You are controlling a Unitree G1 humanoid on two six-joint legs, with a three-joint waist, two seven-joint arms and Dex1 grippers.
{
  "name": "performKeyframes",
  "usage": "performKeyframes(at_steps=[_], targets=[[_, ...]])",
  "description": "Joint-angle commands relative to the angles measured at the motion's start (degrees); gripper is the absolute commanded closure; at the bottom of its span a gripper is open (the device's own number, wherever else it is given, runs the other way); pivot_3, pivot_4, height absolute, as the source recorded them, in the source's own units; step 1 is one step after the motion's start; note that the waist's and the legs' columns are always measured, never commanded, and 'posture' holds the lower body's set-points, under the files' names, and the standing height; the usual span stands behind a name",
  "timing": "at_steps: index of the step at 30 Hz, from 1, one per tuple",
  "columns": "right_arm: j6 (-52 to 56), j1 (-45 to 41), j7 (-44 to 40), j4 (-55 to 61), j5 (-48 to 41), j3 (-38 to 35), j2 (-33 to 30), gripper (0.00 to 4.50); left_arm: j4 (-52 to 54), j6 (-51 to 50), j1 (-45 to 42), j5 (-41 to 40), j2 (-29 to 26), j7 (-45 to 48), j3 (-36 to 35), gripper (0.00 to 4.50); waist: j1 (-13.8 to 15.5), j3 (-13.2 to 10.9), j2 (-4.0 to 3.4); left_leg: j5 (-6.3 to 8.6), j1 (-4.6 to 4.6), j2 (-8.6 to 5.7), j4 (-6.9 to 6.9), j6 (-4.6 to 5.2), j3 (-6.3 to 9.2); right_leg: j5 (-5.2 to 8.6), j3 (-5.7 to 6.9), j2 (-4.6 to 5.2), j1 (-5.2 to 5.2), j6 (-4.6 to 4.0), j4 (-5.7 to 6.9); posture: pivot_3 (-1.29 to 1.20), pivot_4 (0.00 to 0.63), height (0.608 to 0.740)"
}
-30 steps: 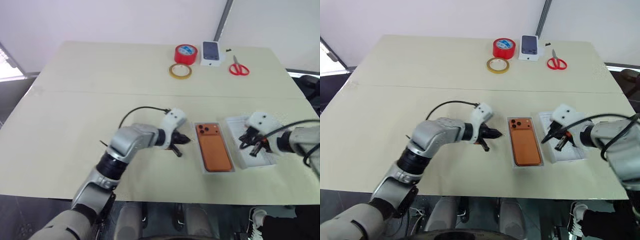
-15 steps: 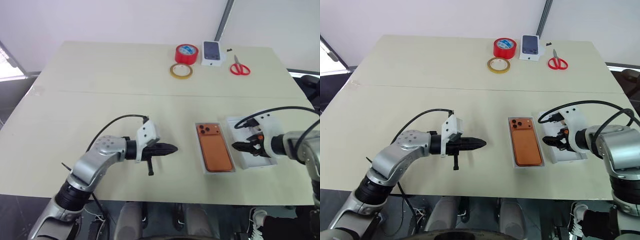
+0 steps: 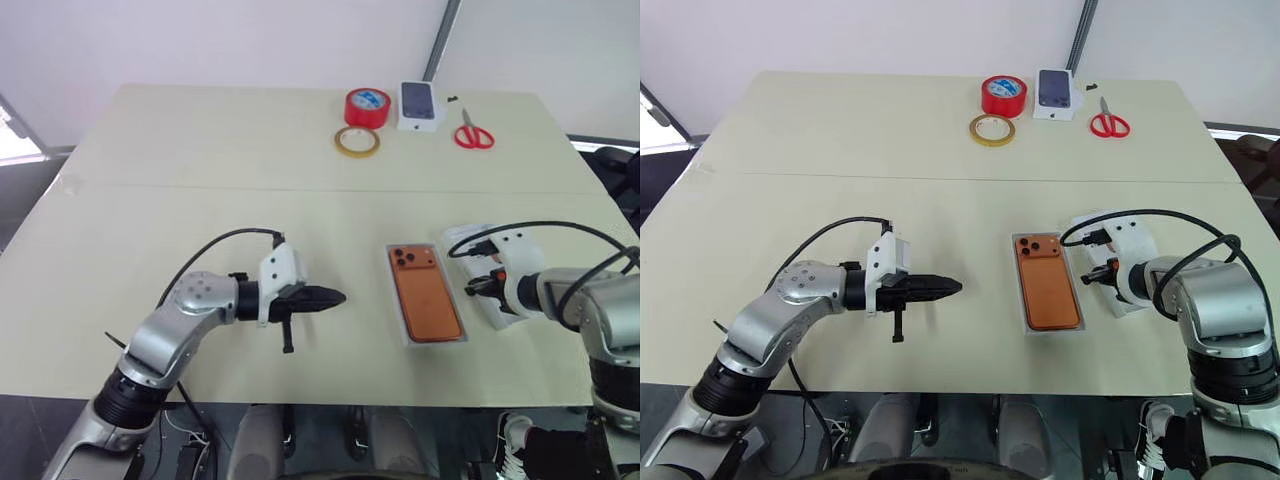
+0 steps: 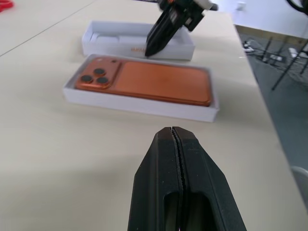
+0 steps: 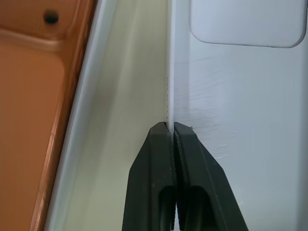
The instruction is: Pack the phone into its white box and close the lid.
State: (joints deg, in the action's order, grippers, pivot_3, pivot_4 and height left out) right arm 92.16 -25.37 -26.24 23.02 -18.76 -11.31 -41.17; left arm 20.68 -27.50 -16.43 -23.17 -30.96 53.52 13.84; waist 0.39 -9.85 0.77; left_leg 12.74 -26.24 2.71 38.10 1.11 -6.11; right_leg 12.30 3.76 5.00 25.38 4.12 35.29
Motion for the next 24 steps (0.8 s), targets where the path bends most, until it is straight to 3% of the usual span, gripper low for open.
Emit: performKeyframes(at_steps=[1,5,8,10,11,12,17,23,24], targets=[[0.34,-9.23,-0.08,-1.34,-7.14,-10.51,2.90,4.46,-1.69,1.90,1.11,0.58,0.48,-3.86,-5.00,4.50,-0.15,-0.01,-0.03,0.00,0.00,0.01,0.00,0.00,0.00,0.00,0.00,-0.01,0.02,0.01,0.03,0.00,0.150,0.740],[0.34,-15.79,5.96,-6.31,-32.61,-17.33,7.79,4.46,-4.97,2.83,1.84,0.45,0.93,-7.04,-9.23,4.50,-0.15,0.00,-0.01,0.00,0.02,0.13,-0.02,0.00,0.06,0.00,0.02,-0.21,0.01,0.02,0.08,0.00,0.150,0.740],[0.34,-15.57,19.99,-9.94,-54.81,-16.50,10.98,4.46,-6.95,4.26,1.55,1.30,0.48,-7.14,-9.94,4.50,0.10,0.00,-0.01,0.00,0.03,0.20,-0.07,0.00,0.09,-0.01,0.03,-0.25,-0.01,0.01,0.10,0.00,0.150,0.740],[-12.75,-9.68,38.49,-10.51,-83.12,-6.52,5.15,4.46,-7.89,4.79,1.05,1.44,0.40,-6.94,-10.24,4.50,0.40,0.00,-0.01,0.00,0.02,0.20,-0.07,0.00,0.07,-0.01,0.01,-0.21,-0.02,0.00,0.10,0.00,0.150,0.740],[-17.75,-6.38,43.02,-8.84,-90.47,-2.60,4.19,4.46,-8.24,4.93,0.76,1.46,0.38,-6.90,-10.35,4.50,0.41,0.00,-0.01,-0.01,0.02,0.16,-0.06,0.00,0.07,-0.01,0.03,-0.15,-0.05,0.00,0.10,0.00,0.150,0.740],[-21.45,-3.47,45.36,-6.74,-93.94,0.23,3.99,4.46,-8.43,5.08,0.58,1.47,0.32,-6.82,-10.39,4.50,0.35,0.00,0.00,-0.01,0.02,0.09,-0.06,0.00,0.04,0.00,0.05,-0.06,-0.08,0.00,0.07,0.00,0.150,0.740],[-32.84,9.49,49.73,2.94,-94.24,7.07,6.69,4.46,-8.20,6.22,0.27,2.13,0.02,-5.86,-9.23,4.50,0.19,0.01,0.00,0.01,0.04,0.04,0.00,0.04,-0.05,-0.01,-0.01,0.00,-0.15,0.04,-0.03,0.00,0.150,0.740],[-38.23,16.75,54.09,4.17,-94.24,7.17,6.10,4.46,-5.98,5.33,-0.89,2.35,3.16,-5.66,-4.87,4.50,0.39,0.11,0.11,0.01,0.19,0.05,0.01,0.04,-0.03,0.00,-0.01,-0.01,-0.30,0.03,-0.06,0.00,0.150,0.740],[-38.14,16.66,54.33,3.73,-94.24,6.96,5.39,4.20,-5.93,5.33,-1.18,2.73,3.86,-5.83,-3.91,4.50,0.37,0.11,0.11,0.02,0.27,0.06,0.01,0.05,-0.02,0.01,0.00,-0.02,-0.39,0.02,-0.09,0.00,0.150,0.740]])
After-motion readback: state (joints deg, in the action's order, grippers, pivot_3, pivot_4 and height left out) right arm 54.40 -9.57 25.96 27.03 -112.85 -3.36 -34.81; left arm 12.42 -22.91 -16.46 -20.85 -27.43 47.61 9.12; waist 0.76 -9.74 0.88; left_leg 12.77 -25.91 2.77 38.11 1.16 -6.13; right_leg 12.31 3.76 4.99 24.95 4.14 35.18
